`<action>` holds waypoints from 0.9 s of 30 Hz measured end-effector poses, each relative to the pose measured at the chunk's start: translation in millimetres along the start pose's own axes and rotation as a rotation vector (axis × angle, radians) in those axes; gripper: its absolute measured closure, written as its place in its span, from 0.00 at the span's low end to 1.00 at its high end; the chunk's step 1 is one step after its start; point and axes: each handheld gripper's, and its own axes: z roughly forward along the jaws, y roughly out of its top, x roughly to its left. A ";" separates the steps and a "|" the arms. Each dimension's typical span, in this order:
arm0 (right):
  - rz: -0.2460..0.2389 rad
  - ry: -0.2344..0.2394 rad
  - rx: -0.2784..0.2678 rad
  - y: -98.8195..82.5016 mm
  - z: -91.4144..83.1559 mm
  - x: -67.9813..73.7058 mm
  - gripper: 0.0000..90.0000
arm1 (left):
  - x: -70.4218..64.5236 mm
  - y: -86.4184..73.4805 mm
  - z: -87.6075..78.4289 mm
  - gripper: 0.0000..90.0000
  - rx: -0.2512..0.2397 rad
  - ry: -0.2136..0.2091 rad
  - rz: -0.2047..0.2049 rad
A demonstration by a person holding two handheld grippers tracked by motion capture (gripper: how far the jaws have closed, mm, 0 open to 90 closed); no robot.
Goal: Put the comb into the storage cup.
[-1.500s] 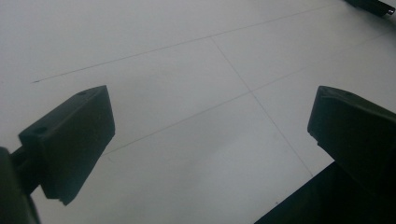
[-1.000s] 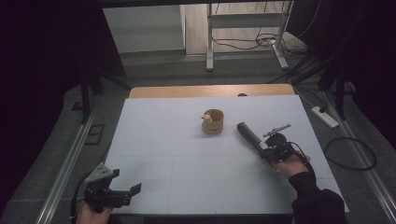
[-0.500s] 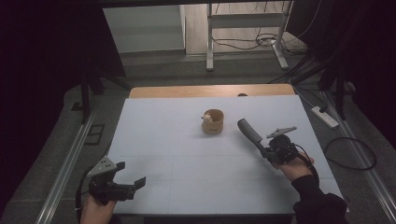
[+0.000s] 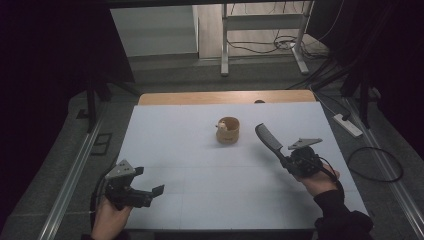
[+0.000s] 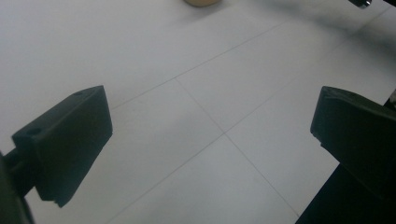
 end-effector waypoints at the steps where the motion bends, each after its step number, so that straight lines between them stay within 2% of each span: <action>1: -0.004 -0.001 -0.003 -0.1 -1.2 0.3 0.80 | -0.5 1.6 1.4 0.00 0.002 0.001 0.008; 8: -0.019 -0.020 -0.035 -0.4 -7.3 2.2 0.80 | -1.0 15.2 9.9 0.00 0.004 -0.012 0.029; 14: -0.033 -0.030 -0.070 -0.4 -13.0 4.3 0.80 | 0.0 26.8 19.6 0.00 -0.006 -0.038 0.022; 19: -0.045 -0.031 -0.099 -0.4 -18.4 6.2 0.81 | 0.3 35.6 26.1 0.00 -0.027 -0.062 0.018; 27: -0.062 -0.023 -0.147 0.2 -26.2 11.5 0.80 | 0.6 52.8 34.0 0.00 -0.029 -0.081 0.028</action>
